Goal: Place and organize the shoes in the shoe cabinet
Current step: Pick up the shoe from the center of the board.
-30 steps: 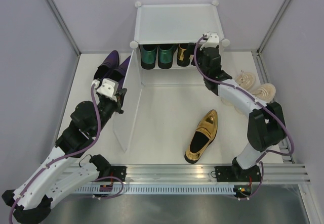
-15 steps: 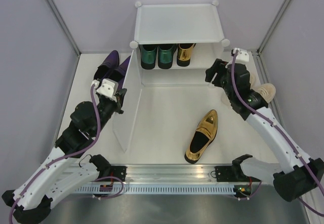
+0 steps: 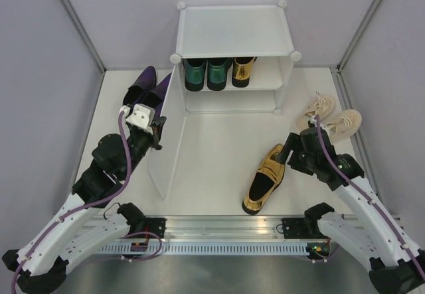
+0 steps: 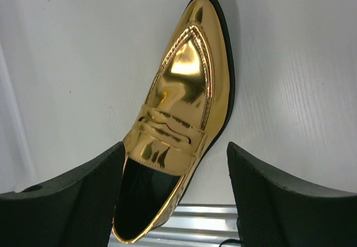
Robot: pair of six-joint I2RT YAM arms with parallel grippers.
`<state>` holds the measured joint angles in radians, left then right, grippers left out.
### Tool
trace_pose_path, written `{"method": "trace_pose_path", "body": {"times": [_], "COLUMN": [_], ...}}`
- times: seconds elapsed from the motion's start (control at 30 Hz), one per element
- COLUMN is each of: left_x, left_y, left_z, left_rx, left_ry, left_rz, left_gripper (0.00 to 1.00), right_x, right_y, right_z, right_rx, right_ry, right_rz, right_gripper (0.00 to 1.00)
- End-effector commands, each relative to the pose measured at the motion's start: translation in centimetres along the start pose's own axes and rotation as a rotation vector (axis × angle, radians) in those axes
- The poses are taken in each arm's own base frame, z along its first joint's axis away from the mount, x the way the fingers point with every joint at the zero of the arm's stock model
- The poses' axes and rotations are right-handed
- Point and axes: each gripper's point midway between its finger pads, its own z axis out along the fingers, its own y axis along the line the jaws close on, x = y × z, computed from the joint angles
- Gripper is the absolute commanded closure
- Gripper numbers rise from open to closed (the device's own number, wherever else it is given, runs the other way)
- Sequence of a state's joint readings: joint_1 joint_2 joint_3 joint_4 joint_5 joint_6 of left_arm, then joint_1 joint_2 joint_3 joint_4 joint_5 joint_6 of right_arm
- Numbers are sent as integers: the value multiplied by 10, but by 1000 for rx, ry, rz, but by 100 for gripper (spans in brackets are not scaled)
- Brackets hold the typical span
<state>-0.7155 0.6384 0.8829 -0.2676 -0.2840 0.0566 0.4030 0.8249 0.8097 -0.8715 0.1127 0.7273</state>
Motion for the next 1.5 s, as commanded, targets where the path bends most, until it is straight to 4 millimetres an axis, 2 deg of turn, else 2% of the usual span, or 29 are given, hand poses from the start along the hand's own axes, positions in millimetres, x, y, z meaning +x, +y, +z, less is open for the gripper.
{"method": "trace_pose_path", "body": {"times": [0.0,0.03,0.17,0.33,0.43,0.63,0.93,1.2,1.27,1.47], "left_x": [48,48,50,52,53,52,53,55,55,54], "left_y": [-2,-1,-1,-1,-2,-3,-5,-8,-9,-10], "left_z": [-5,-5,-4,-3,-2,-3,-2,-1,-1,-1], "left_rx": [9,8,4,4,8,12,21,34,40,43], "left_ry": [161,160,167,175,179,177,180,186,187,184], "left_rz": [58,58,62,64,65,63,65,67,66,66], "left_gripper": [98,98,98,98,98,98,98,98,98,98], "right_x": [19,30,54,65,73,90,84,60,62,82], "right_y": [-2,-3,-6,-9,-9,-9,5,18,18,4], "right_z": [-17,-16,-9,-6,-4,15,33,14,12,18], "right_rx": [-37,-47,-70,-91,-116,-132,-175,-238,-229,-151], "right_ry": [40,82,162,178,192,238,215,105,121,209], "right_rz": [90,86,82,96,108,121,126,142,140,84], "right_gripper": [22,24,31,49,51,52,51,47,47,45]}}
